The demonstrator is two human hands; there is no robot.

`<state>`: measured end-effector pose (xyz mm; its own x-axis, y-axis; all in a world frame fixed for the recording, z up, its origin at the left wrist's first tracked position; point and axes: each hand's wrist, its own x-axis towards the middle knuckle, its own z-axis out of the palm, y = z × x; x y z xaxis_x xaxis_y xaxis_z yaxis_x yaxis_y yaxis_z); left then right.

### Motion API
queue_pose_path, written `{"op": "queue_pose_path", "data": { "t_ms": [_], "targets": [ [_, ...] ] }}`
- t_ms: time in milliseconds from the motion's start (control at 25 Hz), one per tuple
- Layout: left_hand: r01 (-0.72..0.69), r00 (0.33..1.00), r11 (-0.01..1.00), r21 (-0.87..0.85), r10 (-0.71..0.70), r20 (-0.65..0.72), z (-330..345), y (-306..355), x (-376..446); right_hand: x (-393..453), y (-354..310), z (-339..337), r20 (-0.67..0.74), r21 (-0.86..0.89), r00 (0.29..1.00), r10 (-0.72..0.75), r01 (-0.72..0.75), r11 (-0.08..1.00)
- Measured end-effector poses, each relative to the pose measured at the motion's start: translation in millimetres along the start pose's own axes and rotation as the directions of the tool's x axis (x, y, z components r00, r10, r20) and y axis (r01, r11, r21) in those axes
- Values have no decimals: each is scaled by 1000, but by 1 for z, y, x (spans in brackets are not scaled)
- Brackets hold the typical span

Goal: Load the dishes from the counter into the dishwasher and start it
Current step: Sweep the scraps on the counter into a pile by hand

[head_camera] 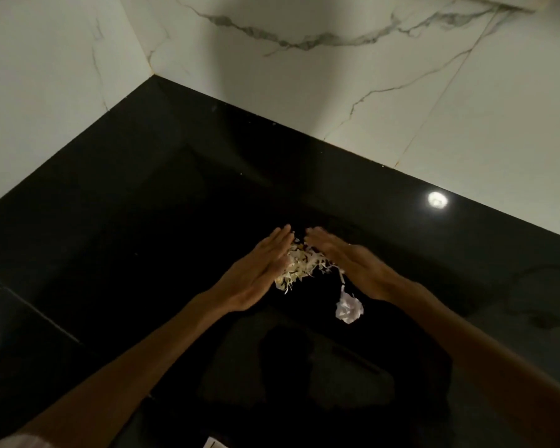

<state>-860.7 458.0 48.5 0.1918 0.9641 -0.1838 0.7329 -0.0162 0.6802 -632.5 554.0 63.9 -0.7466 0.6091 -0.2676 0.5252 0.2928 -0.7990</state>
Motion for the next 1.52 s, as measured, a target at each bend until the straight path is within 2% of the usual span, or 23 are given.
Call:
{"op": "queue_pose_path", "data": {
  "t_ms": [80, 160, 280, 360, 400, 480, 560, 640, 760, 880, 960, 1000, 1080, 1120, 1200, 1280, 1400, 1520],
  "targets": [
    [80, 973, 990, -117, -103, -208, -18, -5, -29, -45, 2, -6, -293, 136, 951, 103, -65, 989],
    [259, 862, 962, -87, -271, -429, -35, -41, -62, -94, 12, 12, -455, 100, 862, 221, -197, 975],
    [599, 713, 799, 51, -503, -489, -47, -94, -104, -135, 22, 67, -500, -285, 834, 235, -414, 864],
    [683, 678, 720, 123, -563, -472, -48, -102, -98, -117, 21, 78, -499, -341, 829, 251, -455, 823],
    [690, 679, 713, 127, -576, -456, -47, -97, -86, -99, 17, 77, -500, -342, 827, 258, -462, 818],
    [635, 727, 762, 128, -532, -435, -38, -77, -57, -61, 6, 74, -506, -364, 839, 202, -420, 832],
    [503, 818, 850, 158, -409, -405, -14, -48, -29, -29, -1, 74, -504, -348, 856, 119, -327, 878],
    [359, 882, 928, 101, -302, -361, 12, -18, -9, -9, 0, 71, -520, -274, 851, 75, -250, 929],
    [235, 882, 962, -139, -272, -386, 31, 3, -2, 7, 3, 62, -557, -187, 825, 97, -239, 953],
    [216, 887, 964, -155, -261, -381, 45, 12, 4, 22, -14, 76, -437, -315, 899, 18, -172, 933],
    [179, 869, 943, -282, -286, -403, 50, 21, 12, 27, -26, 91, -366, -339, 925, -104, -29, 940],
    [139, 853, 903, -408, -318, -414, 47, 25, 11, 26, -30, 92, -398, -233, 912, -98, 2, 972],
    [19, 835, 754, -657, -373, -405, 36, 25, 3, 24, -29, 88, -451, 56, 892, 10, 18, 998],
    [-31, 830, 685, -728, -388, -401, 31, 23, -2, 21, -27, 88, -430, 86, 902, 32, 6, 996],
    [-91, 814, 623, -777, -403, -418, 28, 17, -10, 16, -28, 96, -334, -187, 942, -19, -46, 981],
    [-138, 792, 610, -780, -405, -457, 29, 14, -12, 22, -32, 108, -268, -455, 958, -99, -35, 890],
    [-217, 745, 578, -787, -422, -516, 31, 9, -12, 35, -34, 112, -218, -575, 966, -139, -12, 818],
    [-242, 720, 561, -792, -443, -534, 33, 8, -11, 39, -32, 112, -216, -545, 950, -224, 73, 835]
  ]
}}
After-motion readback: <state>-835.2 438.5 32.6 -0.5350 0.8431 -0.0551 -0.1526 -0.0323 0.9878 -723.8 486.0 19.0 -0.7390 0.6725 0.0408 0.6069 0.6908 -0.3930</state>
